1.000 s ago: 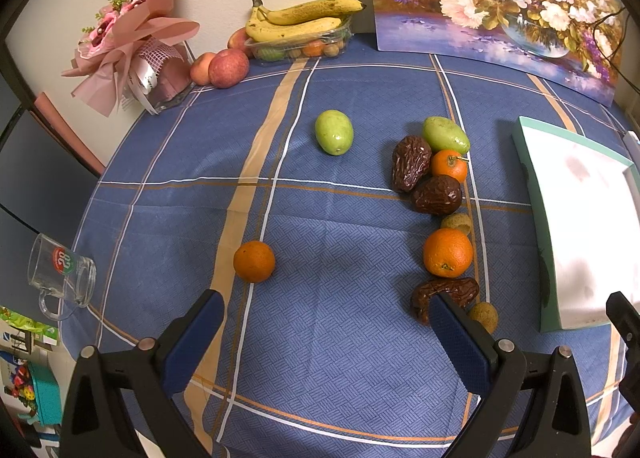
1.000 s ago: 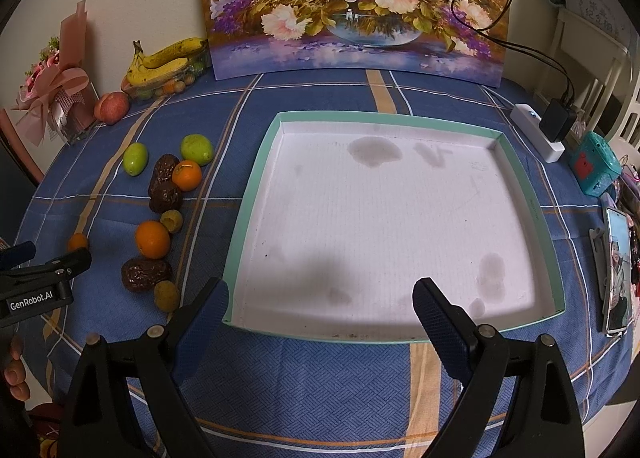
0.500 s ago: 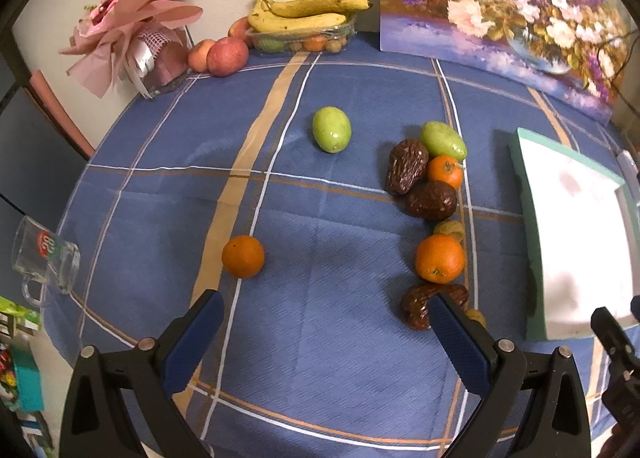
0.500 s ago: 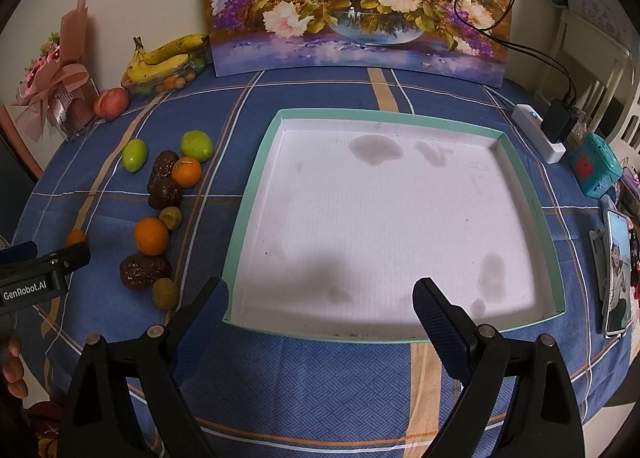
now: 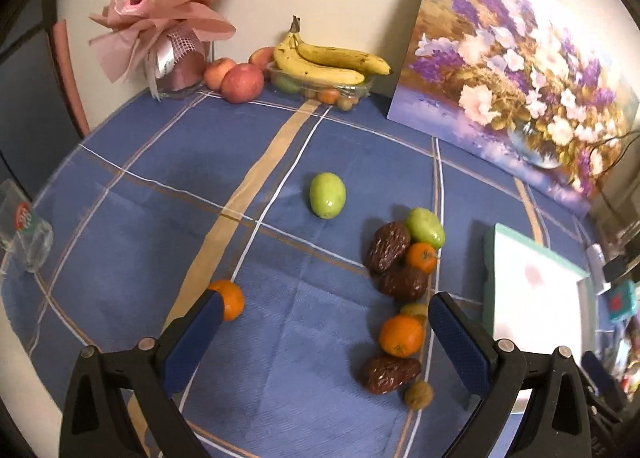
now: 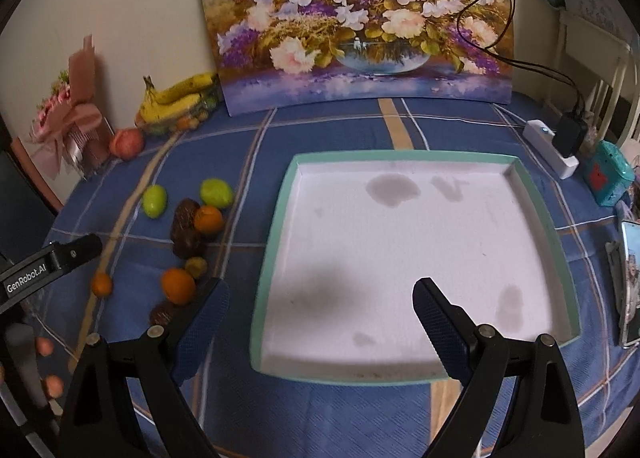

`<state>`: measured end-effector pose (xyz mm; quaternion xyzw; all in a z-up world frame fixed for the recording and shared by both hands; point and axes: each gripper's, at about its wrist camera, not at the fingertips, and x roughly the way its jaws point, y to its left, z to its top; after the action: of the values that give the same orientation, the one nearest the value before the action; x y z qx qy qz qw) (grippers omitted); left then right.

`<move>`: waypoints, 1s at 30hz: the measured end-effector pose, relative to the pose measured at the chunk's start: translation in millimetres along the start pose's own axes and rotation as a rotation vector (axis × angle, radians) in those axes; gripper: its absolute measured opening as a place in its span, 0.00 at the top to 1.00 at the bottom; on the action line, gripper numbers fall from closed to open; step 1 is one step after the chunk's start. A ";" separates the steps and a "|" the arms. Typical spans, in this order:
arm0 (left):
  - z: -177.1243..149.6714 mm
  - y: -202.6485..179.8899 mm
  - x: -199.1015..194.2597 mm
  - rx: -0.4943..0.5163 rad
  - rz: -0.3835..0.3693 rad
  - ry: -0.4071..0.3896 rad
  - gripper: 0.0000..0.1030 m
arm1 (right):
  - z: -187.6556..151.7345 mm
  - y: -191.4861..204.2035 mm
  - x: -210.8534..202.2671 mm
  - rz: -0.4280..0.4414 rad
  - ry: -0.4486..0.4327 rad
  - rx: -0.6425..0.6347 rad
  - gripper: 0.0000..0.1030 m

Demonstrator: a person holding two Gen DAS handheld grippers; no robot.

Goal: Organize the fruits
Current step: 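Grasp the tangerine with the left tool while the right tool approaches the small brown fruit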

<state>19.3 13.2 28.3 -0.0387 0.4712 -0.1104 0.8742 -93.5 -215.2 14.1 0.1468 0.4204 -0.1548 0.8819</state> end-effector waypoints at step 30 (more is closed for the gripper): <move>11.6 62.9 56.3 0.015 0.061 0.202 0.12 | 2.6 102.0 46.4 0.247 0.261 -0.249 0.52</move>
<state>68.7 61.0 -21.9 -0.0062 0.5572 -0.0905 0.8254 -23.4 -130.4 -7.8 0.1058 0.5257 0.0281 0.8436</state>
